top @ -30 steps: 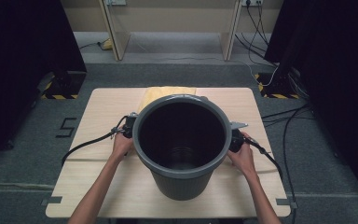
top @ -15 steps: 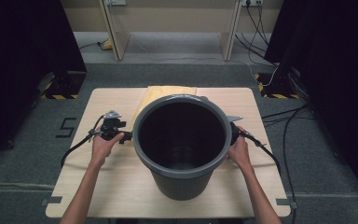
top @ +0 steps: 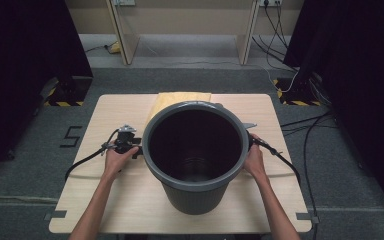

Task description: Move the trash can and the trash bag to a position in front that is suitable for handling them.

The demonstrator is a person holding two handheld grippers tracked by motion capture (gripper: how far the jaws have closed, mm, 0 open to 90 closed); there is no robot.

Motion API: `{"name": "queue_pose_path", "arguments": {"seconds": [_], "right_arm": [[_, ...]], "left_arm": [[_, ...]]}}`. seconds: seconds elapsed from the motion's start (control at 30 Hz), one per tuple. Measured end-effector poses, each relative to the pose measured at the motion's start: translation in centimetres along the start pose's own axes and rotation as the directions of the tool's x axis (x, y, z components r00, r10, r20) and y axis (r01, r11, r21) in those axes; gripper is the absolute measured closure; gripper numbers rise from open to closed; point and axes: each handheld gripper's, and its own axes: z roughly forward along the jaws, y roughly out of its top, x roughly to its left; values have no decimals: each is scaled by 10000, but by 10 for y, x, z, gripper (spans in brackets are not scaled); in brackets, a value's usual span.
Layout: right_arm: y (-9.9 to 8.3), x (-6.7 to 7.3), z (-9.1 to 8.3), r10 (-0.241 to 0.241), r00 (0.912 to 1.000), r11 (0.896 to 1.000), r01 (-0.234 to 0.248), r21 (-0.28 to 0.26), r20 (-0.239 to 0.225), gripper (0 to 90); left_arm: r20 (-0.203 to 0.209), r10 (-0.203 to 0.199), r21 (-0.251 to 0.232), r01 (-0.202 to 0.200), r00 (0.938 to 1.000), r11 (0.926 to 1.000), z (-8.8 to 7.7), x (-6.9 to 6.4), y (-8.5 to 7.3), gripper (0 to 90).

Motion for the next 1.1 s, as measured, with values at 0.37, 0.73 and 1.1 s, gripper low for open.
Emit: {"name": "queue_pose_path", "arguments": {"seconds": [0.37,0.73,1.1], "right_arm": [[9,-3,6,251,9996,9996,-253,-153,-149,233],[13,5,38,177,9990,9990,-160,408,-402,229],[6,7,46,-417,9989,9953,395,881,237,250]], "left_arm": [[1518,361,275,-407,9877,9988,30,-31,21,257],[1886,804,-566,-708,9788,9959,-1,-26,10,180],[839,557,-1041,-468,9949,9935,-58,-4,-26,153]]}}
